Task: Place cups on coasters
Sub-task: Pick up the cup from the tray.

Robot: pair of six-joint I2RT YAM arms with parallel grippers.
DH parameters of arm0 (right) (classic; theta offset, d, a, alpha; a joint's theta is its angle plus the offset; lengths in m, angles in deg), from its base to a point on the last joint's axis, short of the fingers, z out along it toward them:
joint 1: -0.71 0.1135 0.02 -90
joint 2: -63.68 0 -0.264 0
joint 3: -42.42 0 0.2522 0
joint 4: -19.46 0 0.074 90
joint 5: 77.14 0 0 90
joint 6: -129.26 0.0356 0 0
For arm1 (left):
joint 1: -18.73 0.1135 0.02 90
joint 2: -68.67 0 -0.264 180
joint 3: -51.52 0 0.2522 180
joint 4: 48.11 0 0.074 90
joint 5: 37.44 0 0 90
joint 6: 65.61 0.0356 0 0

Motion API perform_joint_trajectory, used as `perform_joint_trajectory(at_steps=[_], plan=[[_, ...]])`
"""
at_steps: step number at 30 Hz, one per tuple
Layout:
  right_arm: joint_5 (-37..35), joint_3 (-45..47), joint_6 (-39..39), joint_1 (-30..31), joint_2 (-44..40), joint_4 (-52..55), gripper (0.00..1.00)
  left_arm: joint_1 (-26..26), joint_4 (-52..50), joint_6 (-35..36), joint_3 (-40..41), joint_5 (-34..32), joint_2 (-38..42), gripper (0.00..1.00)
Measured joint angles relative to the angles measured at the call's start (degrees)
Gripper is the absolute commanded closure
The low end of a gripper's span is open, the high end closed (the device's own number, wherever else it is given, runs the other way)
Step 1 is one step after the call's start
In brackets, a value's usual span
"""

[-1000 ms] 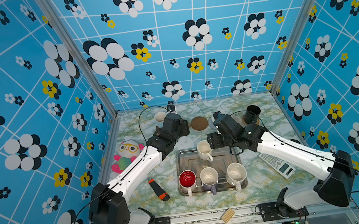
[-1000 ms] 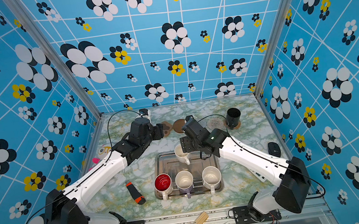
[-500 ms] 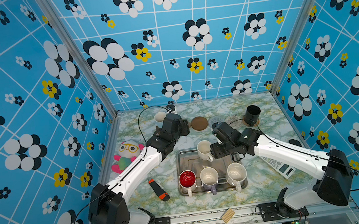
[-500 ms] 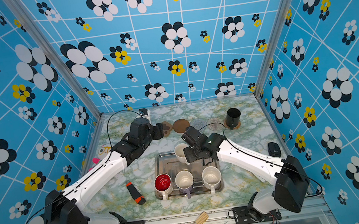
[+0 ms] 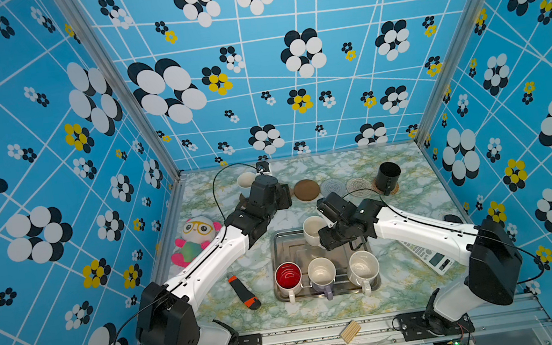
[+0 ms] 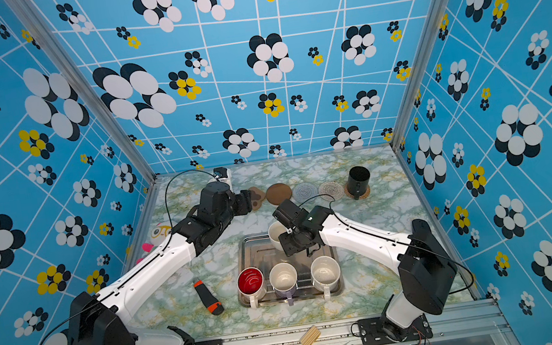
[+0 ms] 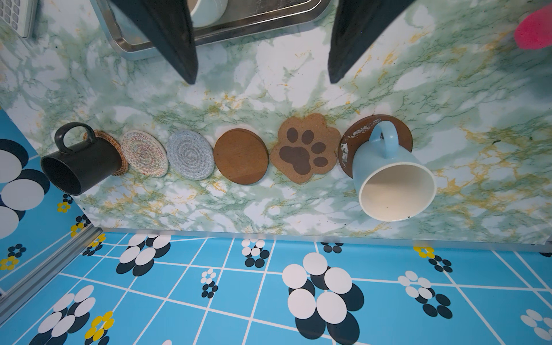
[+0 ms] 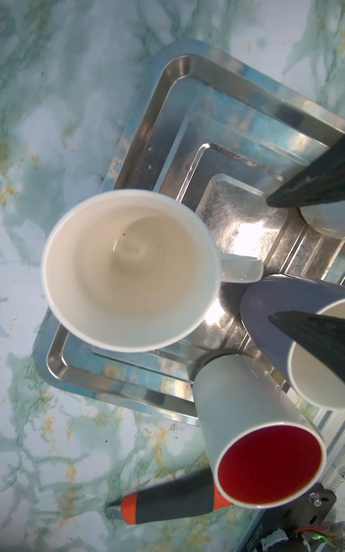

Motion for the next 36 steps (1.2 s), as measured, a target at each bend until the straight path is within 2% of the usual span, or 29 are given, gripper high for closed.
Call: perform_joint_trajectory(at_steps=[17,23,36], plan=[[0.85,-0.02,-2.03,0.0,5.09,-2.03,0.47,0.0,0.15,0.0,0.0,0.66,-0.39,0.3],[0.9,-0.61,-2.51,0.0,7.65,-2.91,0.51,0.0,0.11,0.0,0.0,0.7,-0.94,0.3],[0.59,-1.75,-2.64,0.0,8.83,-3.48,0.56,0.0,0.11,0.0,-0.02,0.85,-0.98,0.29]])
